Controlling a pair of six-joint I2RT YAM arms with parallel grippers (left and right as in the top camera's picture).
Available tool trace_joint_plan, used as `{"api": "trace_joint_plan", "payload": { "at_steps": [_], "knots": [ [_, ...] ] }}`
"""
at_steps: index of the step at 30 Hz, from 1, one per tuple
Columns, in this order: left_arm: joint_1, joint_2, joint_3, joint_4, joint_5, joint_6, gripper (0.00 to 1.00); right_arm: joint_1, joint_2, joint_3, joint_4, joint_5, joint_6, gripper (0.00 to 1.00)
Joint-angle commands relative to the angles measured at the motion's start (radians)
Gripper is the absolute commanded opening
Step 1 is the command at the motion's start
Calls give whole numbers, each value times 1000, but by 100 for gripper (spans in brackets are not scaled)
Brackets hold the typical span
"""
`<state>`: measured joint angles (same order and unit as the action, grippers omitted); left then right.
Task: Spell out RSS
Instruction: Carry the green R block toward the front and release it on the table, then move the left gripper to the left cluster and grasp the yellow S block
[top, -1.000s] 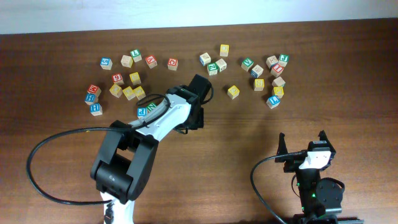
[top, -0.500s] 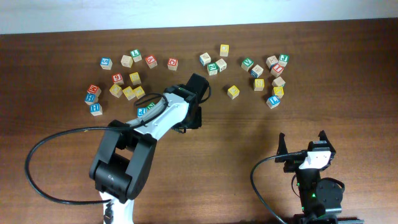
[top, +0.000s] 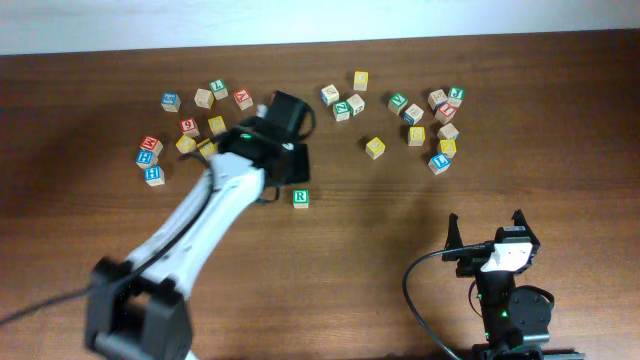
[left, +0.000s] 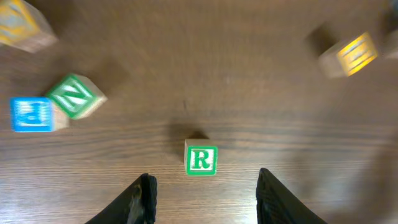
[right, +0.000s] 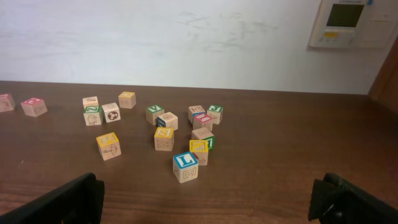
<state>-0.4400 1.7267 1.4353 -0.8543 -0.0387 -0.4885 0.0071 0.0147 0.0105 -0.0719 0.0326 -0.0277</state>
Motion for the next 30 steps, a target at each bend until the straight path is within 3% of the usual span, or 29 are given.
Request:
{"api": "trace_joint_plan", "payload": {
  "at_steps": [1, 7, 10, 17, 21, 24, 30],
  "knots": [
    [90, -134, 23, -23, 13, 13, 45, 0, -6, -5, -8, 2, -1, 98],
    [269, -190, 23, -62, -40, 145, 51, 0, -6, -5, -8, 2, -1, 98],
    [342, -185, 23, -61, -40, 146, 54, 0, -6, -5, -8, 2, -1, 98],
    [371, -140, 22, 28, -44, 146, 64, 0, -6, -5, -8, 2, -1, 98],
    [371, -66, 22, 131, -82, 146, 66, 0, -6, -5, -8, 2, -1, 98],
    [371, 2, 23, 228, -82, 146, 76, 0, -6, -5, -8, 2, -1, 98],
    [371, 111, 23, 427, -82, 146, 78, 0, -6, -5, -8, 2, -1, 98]
  ]
}}
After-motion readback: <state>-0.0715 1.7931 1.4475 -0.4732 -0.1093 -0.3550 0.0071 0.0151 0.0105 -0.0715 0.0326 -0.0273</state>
